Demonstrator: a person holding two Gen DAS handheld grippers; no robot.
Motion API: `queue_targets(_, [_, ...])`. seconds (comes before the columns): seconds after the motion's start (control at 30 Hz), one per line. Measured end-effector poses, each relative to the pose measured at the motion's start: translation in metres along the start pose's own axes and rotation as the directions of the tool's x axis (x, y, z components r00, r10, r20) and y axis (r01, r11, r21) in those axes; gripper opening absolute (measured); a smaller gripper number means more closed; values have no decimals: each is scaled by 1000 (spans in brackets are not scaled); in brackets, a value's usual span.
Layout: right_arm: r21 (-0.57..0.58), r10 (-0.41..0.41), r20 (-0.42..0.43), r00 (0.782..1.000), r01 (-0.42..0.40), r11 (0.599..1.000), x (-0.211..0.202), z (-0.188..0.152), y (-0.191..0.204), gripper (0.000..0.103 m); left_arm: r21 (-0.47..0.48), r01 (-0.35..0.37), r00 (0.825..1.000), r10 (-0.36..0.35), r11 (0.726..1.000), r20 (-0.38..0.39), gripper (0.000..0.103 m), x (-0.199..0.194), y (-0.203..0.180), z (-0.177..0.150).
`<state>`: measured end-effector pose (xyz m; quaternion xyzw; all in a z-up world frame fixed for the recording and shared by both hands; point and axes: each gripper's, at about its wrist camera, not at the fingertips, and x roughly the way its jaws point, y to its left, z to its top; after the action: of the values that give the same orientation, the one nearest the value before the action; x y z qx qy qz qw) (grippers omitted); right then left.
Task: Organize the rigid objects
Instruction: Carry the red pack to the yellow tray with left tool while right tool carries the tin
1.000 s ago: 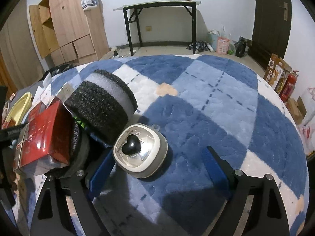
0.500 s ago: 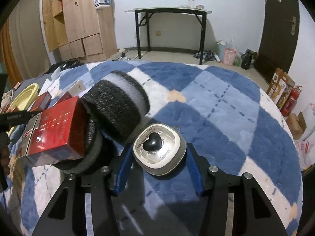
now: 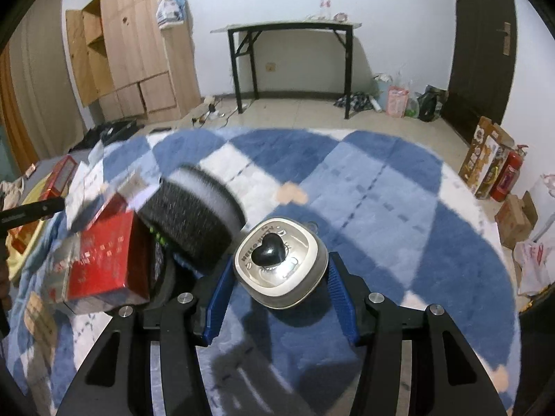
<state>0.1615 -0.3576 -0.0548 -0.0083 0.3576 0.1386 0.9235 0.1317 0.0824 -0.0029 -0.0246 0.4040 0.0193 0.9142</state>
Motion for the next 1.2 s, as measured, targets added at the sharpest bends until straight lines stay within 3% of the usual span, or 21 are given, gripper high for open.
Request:
queue_targets(0.17, [38,-4,47,999,2,999,-29,9,-8,52,70,-26,999,23,997,42,59,-50,4,7])
queue_targets(0.37, [39,41,113,993,-45,998,-79,20,-4,52,65,0,998,-4,998,65,59,-105,31,16])
queue_targets(0.5, [1,85,123,989,-86,996,-103,17,14,52,47,-61,994,57,997,92,59,-132,57,19])
queue_targets(0.67, [-200,185,130,974,-157,967,-125,22,85,52,-105,-66,990,78,992,116,59,-138,112,21])
queue_targets(0.8, [-277,315,85,945,-281,919,-120,27,157,52,-137,-151,981,165,979,99,59,-125,154,19])
queue_targets(0.97, [-340,418,-21,908,-400,851,-83,30,254,52,-222,-211,976,219,952,10,59,-94,215,0])
queue_targets(1.07, [-374,446,-97,890,-448,812,-56,24,303,52,-233,-194,980,178,953,-88,59,-62,235,-23])
queue_targets(1.2, [-398,443,-187,877,-480,782,-20,11,351,52,-189,-147,981,119,971,-153,59,-31,238,-45])
